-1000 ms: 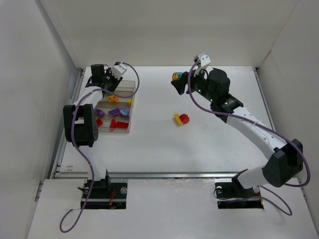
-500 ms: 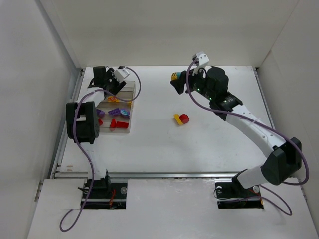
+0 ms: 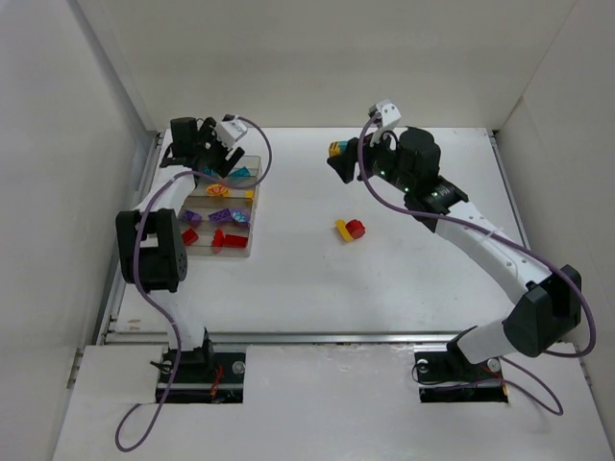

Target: Sort the legos into containers by color

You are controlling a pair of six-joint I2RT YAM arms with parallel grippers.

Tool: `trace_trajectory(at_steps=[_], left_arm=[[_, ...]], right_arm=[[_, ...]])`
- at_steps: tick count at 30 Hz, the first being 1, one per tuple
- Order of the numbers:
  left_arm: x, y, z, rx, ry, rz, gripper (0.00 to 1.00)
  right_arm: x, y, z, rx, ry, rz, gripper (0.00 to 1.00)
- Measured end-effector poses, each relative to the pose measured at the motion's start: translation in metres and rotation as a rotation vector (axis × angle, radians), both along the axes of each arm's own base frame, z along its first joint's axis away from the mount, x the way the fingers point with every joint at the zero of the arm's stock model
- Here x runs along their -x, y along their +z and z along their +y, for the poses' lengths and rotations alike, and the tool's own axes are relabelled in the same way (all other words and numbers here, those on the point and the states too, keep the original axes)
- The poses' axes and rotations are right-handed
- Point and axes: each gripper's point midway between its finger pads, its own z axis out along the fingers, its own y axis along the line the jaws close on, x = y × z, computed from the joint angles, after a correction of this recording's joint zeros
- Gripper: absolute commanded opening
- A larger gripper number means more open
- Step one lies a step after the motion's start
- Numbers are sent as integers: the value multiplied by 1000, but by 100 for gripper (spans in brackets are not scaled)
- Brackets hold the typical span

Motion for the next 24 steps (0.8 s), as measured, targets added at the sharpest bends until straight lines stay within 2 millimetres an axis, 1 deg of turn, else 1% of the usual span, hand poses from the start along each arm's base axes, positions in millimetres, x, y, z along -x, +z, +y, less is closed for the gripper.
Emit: trace_trajectory(at_steps=[2,3,4,5,8,10,11,14,16,17,18,21,22,24], left_arm=[[9,28,-8,13,-33,-41,71],[17,48,-14,15,-61,-76,71],[23,60,-19,16,-80,-96,71],[31,79,-27,18,-108,-130,71],[56,135,-59,31,-219,-247,72],[75,163,-82,34,-308,-310,73],[84,173,-96,22,-361,-342,73],[112,189,-131,-32,-506,-420,74],[134,189,-150,-77,-589,-482,76],[151,183,-159,-104,-631,-519,77],[169,175,-167,-118,-670,-539,77],[210,164,-181,-143,-745,-622,78],[219,165,-186,-148,-764,-650,78],[230,177,-196,-152,-790,-714,78]], right_arm=[[2,0,2,2,16,-2,0],[3,0,3,2,27,-3,0],[5,0,5,3,45,-4,0],[8,0,8,7,66,-6,0],[19,-3,16,16,146,0,0],[26,-3,20,17,195,5,0],[29,-3,23,17,217,5,0],[38,1,26,14,265,3,0],[45,8,26,7,287,-10,0],[49,13,25,2,296,-20,0],[53,19,24,-4,303,-31,0],[65,39,21,-23,322,-74,0],[69,44,20,-29,327,-87,0],[75,53,21,-40,340,-104,0]])
